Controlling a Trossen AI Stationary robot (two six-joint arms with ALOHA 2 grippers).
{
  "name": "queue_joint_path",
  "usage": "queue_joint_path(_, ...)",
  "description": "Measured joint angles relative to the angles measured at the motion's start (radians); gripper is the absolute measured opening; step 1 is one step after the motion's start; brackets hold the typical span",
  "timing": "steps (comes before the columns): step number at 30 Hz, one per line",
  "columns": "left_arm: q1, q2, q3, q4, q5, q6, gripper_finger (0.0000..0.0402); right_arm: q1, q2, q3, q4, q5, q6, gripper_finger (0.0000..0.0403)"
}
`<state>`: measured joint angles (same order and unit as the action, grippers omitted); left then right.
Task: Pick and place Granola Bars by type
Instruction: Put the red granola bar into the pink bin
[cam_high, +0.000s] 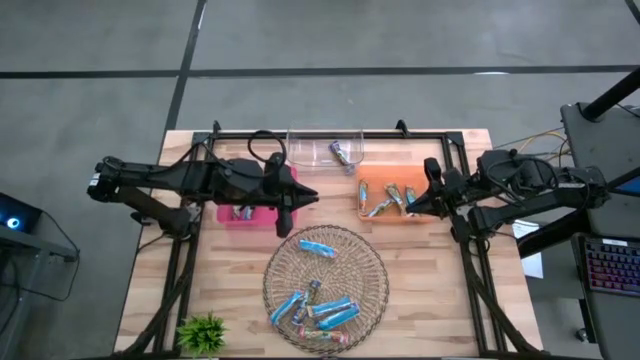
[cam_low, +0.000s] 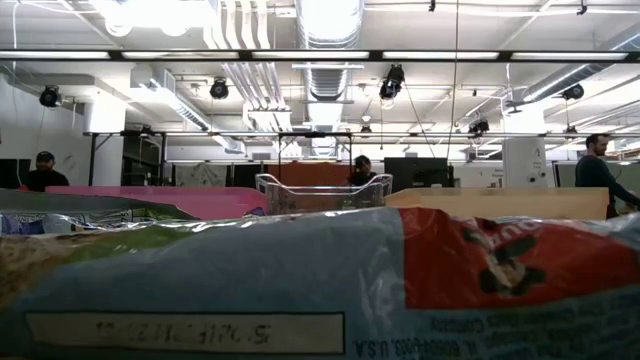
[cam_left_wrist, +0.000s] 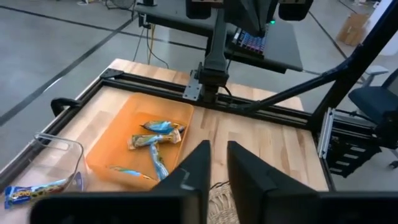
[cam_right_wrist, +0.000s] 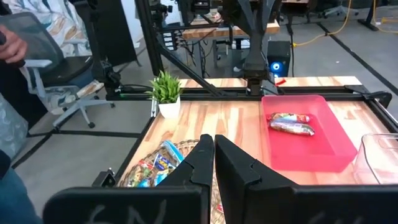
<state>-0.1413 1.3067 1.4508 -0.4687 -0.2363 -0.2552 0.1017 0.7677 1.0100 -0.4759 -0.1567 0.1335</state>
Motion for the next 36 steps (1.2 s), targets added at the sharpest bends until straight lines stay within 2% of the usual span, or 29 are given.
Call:
queue_joint_path(10,0.0,0.022,0.0,-0.003,0.01,0.017,0.0179,-0.001,0.001,0.0,-0.01,0.036,0.043,0.0008)
queue_joint_path(15,-0.006,0.033,0.0,-0.018,0.016,0.023,0.0222,-0.001,0.001,0.0,-0.024,0.055,0.051,0.0008)
queue_joint_path(19,-0.024,0.033,0.0,-0.068,0.029,0.009,0.0229,-0.004,0.001,0.0,-0.024,0.055,0.051,0.0008)
queue_joint_path(25,-0.113,0.033,0.0,-0.128,0.036,-0.026,0.0229,-0.004,0.001,0.0,-0.024,0.055,0.051,0.0008)
queue_joint_path(36,-0.234,0.039,0.0,-0.171,0.034,-0.174,0.0229,-0.004,0.001,0.0,-0.028,0.055,0.076,0.0008)
